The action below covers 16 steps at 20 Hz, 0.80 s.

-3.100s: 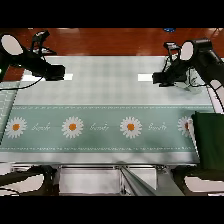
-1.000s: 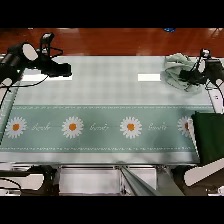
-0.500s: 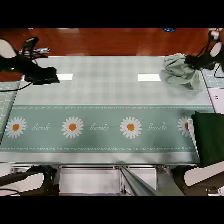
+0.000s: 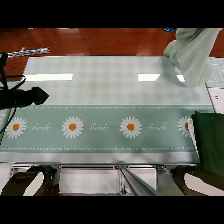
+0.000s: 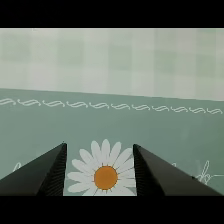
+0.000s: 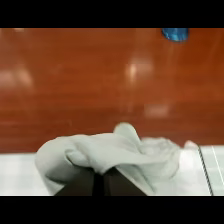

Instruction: Fold the shirts.

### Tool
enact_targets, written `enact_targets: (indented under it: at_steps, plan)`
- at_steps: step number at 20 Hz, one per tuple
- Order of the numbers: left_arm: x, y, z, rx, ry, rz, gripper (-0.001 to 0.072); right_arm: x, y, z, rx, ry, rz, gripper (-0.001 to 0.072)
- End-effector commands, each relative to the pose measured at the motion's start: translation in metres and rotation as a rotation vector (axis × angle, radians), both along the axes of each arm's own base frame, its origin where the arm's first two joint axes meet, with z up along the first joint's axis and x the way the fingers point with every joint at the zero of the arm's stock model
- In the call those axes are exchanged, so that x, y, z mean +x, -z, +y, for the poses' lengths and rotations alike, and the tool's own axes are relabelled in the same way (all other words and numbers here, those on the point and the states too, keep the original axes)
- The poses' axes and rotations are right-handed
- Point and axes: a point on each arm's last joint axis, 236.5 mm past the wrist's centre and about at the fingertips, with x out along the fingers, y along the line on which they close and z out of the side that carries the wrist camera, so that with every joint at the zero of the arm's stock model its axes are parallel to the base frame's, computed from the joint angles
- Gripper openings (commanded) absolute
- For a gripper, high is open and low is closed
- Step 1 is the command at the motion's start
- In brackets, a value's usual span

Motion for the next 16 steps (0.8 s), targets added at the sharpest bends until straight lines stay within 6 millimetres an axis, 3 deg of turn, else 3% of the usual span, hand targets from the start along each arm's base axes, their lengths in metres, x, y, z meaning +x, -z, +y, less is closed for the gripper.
enact_targets:
  at_steps: [1,5,7,10,12,16]
  plan:
    - [-0.011,-0.012,-0.002,-0.009,-0.011,-0.081,0.0508,-0.05,-0.069,0.04,-0.006,-0.096,-0.164,0.0022]
    - [-0.008,-0.015,-0.004,-0.023,-0.012,-0.095,0.0508,-0.084,-0.101,0.095,0.009,-0.237,-0.211,0.0022]
    - [0.0,-0.021,0.015,0.014,-0.066,-0.14,0.0507,-0.103,-0.112,0.127,0.028,-0.324,-0.221,0.0022]
    - [0.008,-0.028,0.05,0.017,-0.188,-0.18,0.0507,-0.136,-0.101,0.189,0.078,-0.5,-0.146,0.0022]
    - [0.007,-0.029,0.064,0.0,-0.242,-0.181,0.0508,-0.156,-0.089,0.225,0.116,-0.619,-0.084,0.0022]
    - [0.01,-0.031,0.044,-0.045,-0.201,-0.186,0.0508,-0.188,-0.094,0.27,0.206,-0.766,-0.068,0.0023]
